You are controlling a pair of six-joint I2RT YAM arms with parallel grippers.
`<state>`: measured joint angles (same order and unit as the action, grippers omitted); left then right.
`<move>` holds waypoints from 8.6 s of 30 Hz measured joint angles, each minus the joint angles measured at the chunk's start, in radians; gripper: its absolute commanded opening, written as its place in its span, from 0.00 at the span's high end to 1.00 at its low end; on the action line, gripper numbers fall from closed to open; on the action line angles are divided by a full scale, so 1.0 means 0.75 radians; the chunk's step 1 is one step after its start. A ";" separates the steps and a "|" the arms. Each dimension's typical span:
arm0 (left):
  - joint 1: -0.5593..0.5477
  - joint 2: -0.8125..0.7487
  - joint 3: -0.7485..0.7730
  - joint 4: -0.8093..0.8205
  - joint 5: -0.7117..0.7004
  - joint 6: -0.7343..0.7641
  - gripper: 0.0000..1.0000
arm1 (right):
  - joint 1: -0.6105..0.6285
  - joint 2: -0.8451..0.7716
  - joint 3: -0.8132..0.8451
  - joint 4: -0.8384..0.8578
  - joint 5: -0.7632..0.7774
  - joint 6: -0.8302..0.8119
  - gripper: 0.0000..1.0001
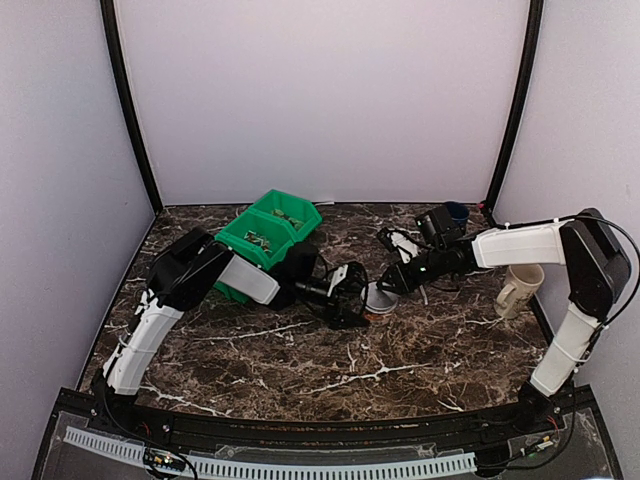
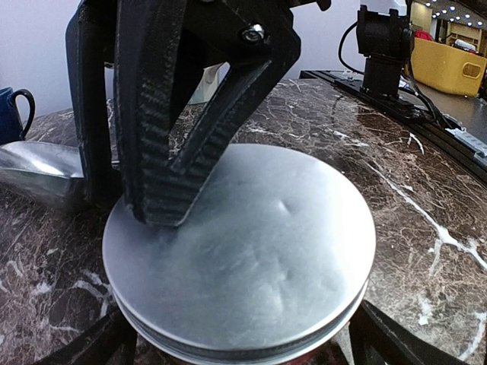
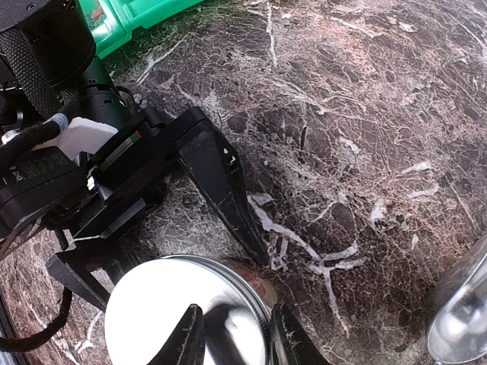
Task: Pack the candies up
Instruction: Rotate the bottle lid from the packing bottle, then screw the bottle lid onto the packing bottle.
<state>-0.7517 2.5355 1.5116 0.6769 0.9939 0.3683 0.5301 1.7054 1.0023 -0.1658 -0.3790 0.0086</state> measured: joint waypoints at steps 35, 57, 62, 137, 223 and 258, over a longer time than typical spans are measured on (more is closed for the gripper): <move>-0.052 0.012 -0.019 0.114 -0.105 -0.085 0.15 | -0.003 -0.252 -0.262 0.047 0.056 0.048 0.75; -0.061 0.011 -0.033 0.153 -0.192 -0.119 0.16 | -0.002 0.030 0.095 -0.003 -0.007 -0.003 0.67; -0.061 0.009 -0.038 0.159 -0.199 -0.123 0.16 | -0.026 0.100 0.107 -0.008 -0.085 -0.005 0.69; -0.060 0.013 0.019 0.071 -0.139 0.019 0.16 | 0.018 -0.127 -0.183 0.109 -0.152 -0.703 0.12; -0.058 0.022 0.017 0.078 -0.171 -0.067 0.15 | 0.195 -0.511 -0.348 0.146 0.492 0.040 0.03; -0.058 0.021 0.023 0.064 -0.163 -0.048 0.15 | -0.070 -0.053 -0.108 -0.124 -0.174 -1.162 0.03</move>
<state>-0.7952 2.5515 1.5291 0.7250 0.8719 0.3325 0.4778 1.6657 0.9211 -0.2588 -0.5095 -0.8627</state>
